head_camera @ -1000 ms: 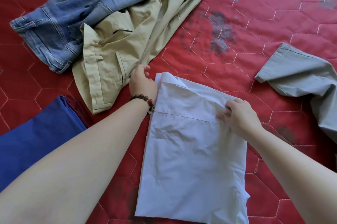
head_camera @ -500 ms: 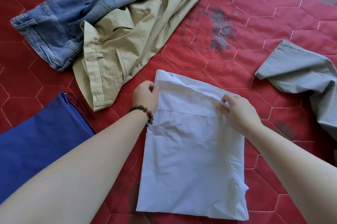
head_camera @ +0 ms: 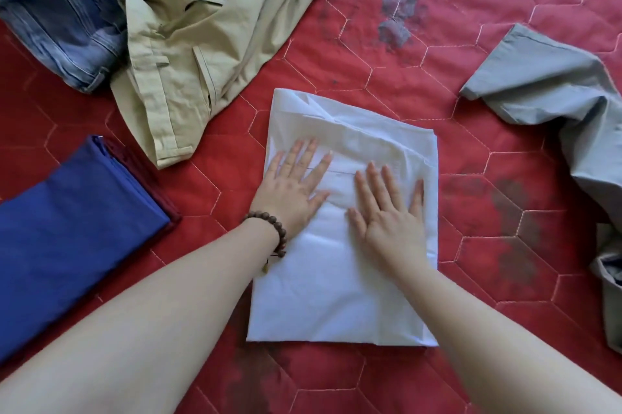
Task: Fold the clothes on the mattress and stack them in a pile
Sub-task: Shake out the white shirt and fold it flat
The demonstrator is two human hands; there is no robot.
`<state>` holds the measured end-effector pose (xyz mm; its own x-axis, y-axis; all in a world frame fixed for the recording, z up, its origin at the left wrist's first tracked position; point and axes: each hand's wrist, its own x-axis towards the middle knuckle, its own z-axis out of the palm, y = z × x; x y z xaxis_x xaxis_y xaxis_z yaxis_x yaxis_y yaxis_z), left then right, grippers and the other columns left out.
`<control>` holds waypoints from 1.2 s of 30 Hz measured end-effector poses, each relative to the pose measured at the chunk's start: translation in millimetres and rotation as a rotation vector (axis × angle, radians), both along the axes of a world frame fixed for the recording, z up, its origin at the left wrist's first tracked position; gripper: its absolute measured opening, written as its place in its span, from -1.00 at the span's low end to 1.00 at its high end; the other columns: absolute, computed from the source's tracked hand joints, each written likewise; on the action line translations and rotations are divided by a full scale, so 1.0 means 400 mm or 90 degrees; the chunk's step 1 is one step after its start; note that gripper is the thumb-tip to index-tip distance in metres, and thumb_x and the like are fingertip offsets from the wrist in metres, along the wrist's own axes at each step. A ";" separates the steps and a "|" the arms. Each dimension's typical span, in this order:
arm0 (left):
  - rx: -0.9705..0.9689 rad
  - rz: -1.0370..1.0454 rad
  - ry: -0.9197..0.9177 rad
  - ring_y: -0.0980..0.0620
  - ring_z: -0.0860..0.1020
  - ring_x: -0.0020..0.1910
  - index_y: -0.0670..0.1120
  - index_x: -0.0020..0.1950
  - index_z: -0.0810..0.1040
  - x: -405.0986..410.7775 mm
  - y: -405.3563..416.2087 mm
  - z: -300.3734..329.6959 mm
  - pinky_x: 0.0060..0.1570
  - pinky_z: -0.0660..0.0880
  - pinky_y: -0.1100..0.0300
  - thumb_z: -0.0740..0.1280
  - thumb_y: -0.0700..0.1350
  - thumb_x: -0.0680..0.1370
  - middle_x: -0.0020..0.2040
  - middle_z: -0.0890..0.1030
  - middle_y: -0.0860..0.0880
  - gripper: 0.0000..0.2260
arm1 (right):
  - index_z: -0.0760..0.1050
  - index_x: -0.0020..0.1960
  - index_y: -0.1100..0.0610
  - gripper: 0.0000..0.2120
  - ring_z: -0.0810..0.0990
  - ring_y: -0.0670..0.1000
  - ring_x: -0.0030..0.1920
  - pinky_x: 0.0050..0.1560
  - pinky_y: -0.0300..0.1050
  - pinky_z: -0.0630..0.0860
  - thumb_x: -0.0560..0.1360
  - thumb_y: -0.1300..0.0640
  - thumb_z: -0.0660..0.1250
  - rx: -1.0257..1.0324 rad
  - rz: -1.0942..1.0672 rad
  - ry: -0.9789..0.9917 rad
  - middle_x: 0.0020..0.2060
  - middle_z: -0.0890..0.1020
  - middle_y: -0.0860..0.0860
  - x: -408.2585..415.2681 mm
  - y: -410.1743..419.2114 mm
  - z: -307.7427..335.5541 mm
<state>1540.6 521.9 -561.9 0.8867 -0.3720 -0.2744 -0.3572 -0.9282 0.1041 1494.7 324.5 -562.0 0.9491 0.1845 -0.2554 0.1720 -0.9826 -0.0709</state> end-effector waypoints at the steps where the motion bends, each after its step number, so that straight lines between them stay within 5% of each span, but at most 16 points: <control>1: 0.005 -0.002 -0.002 -0.02 -0.25 0.55 0.08 0.54 -0.27 -0.001 0.011 0.000 0.50 -0.24 0.02 -0.11 0.19 0.63 0.58 -0.23 -0.03 -0.45 | -0.08 0.56 0.02 -0.41 -0.16 -0.03 0.54 0.46 0.28 -0.32 0.60 -0.19 -0.16 -0.015 0.001 0.008 0.55 -0.04 -0.04 -0.008 -0.026 0.002; 6: 0.045 0.058 -0.006 -0.07 -0.23 0.55 -0.01 0.52 -0.31 -0.072 0.042 0.032 0.51 -0.20 -0.05 -0.20 0.20 0.60 0.56 -0.24 -0.09 -0.43 | -0.05 0.56 0.09 -0.36 -0.15 -0.03 0.54 0.48 0.29 -0.24 0.58 -0.21 -0.22 -0.036 -0.034 0.025 0.56 -0.01 0.00 -0.068 -0.112 0.036; 8: 0.023 -0.025 -0.044 -0.12 -0.10 0.55 -0.12 0.55 -0.13 -0.132 0.038 0.051 0.51 -0.06 -0.11 -0.08 0.18 0.60 0.56 -0.09 -0.18 -0.38 | 0.07 0.54 0.18 -0.36 0.00 0.05 0.55 0.48 0.30 -0.20 0.58 -0.15 -0.08 -0.007 -0.032 -0.021 0.54 0.10 0.08 -0.097 -0.088 0.058; 11: -0.033 -0.224 -0.040 -0.16 0.12 0.52 -0.14 0.54 0.12 -0.248 0.024 0.055 0.45 0.11 -0.16 0.04 0.17 0.55 0.54 0.16 -0.19 -0.37 | 0.21 0.51 0.21 -0.37 0.14 0.10 0.53 0.45 0.34 -0.04 0.52 -0.08 0.12 0.043 0.142 -0.037 0.52 0.21 0.11 -0.181 -0.026 0.064; 15: 0.024 -0.338 -0.009 -0.13 0.24 0.48 -0.05 0.52 0.18 -0.283 0.085 0.053 0.43 0.21 -0.12 0.02 0.17 0.57 0.51 0.26 -0.12 -0.44 | 0.18 0.53 0.04 -0.41 0.12 0.05 0.52 0.44 0.31 0.02 0.56 -0.18 0.04 0.002 0.206 0.039 0.51 0.24 0.00 -0.250 -0.085 0.049; 19: -0.024 -0.350 -0.038 -0.20 0.32 0.43 -0.10 0.49 0.29 -0.239 0.158 0.059 0.39 0.28 -0.16 0.13 -0.06 0.58 0.46 0.34 -0.15 -0.54 | 0.14 0.54 0.00 -0.47 0.11 0.07 0.53 0.46 0.31 0.00 0.61 -0.12 -0.02 0.014 0.231 0.026 0.52 0.20 0.00 -0.240 -0.223 0.061; 22: -0.002 -0.273 -0.043 -0.28 0.37 0.39 -0.19 0.44 0.38 -0.185 0.197 0.078 0.34 0.30 -0.21 0.38 -0.41 0.34 0.43 0.37 -0.22 -0.34 | 0.07 0.55 0.04 -0.39 0.13 0.11 0.52 0.48 0.26 0.01 0.51 0.16 0.08 0.024 0.203 -0.032 0.51 0.20 0.06 -0.195 -0.306 0.086; 25: 0.014 -0.274 -0.057 -0.32 0.37 0.37 -0.19 0.43 0.39 -0.143 0.202 0.099 0.34 0.29 -0.23 0.13 -0.47 0.40 0.42 0.39 -0.24 -0.40 | 0.12 0.54 0.05 -0.26 0.19 0.15 0.50 0.46 0.29 0.08 0.40 0.36 0.17 -0.016 0.242 -0.016 0.50 0.22 0.08 -0.147 -0.341 0.108; 27: 0.015 -0.321 -0.072 -0.29 0.40 0.36 -0.19 0.40 0.42 -0.134 0.189 0.100 0.31 0.32 -0.22 0.00 -0.40 0.45 0.40 0.42 -0.21 -0.45 | 0.23 0.50 0.07 -0.39 0.27 0.19 0.46 0.43 0.33 0.14 0.46 0.29 0.10 -0.029 0.320 -0.015 0.48 0.26 0.10 -0.126 -0.329 0.111; 31: -0.041 -0.374 0.000 -0.19 0.25 0.46 -0.13 0.48 0.30 -0.137 0.156 0.089 0.44 0.15 -0.06 0.17 -0.44 0.49 0.48 0.28 -0.15 -0.44 | 0.38 0.43 0.05 -0.50 0.36 0.20 0.41 0.38 0.32 0.20 0.50 0.18 0.10 -0.010 0.463 0.012 0.43 0.38 0.08 -0.100 -0.278 0.116; 34: -0.105 -0.315 0.133 -0.02 -0.02 0.54 -0.01 0.53 0.12 -0.135 0.168 0.085 0.49 -0.18 0.21 0.24 -0.29 0.59 0.52 0.02 0.02 -0.44 | 0.46 0.38 0.02 -0.39 0.34 0.04 0.44 0.47 0.17 0.15 0.38 0.37 0.33 0.125 0.410 0.107 0.39 0.43 -0.04 -0.089 -0.267 0.122; 36: -0.204 -0.213 0.223 0.03 0.18 0.50 -0.02 0.47 0.35 -0.127 0.171 0.097 0.49 0.03 0.23 0.26 -0.21 0.60 0.49 0.24 0.02 -0.57 | 0.59 0.18 -0.06 -0.47 0.44 -0.21 0.31 0.44 -0.22 0.19 0.38 0.45 0.33 0.298 0.187 0.220 0.18 0.58 -0.26 -0.079 -0.263 0.138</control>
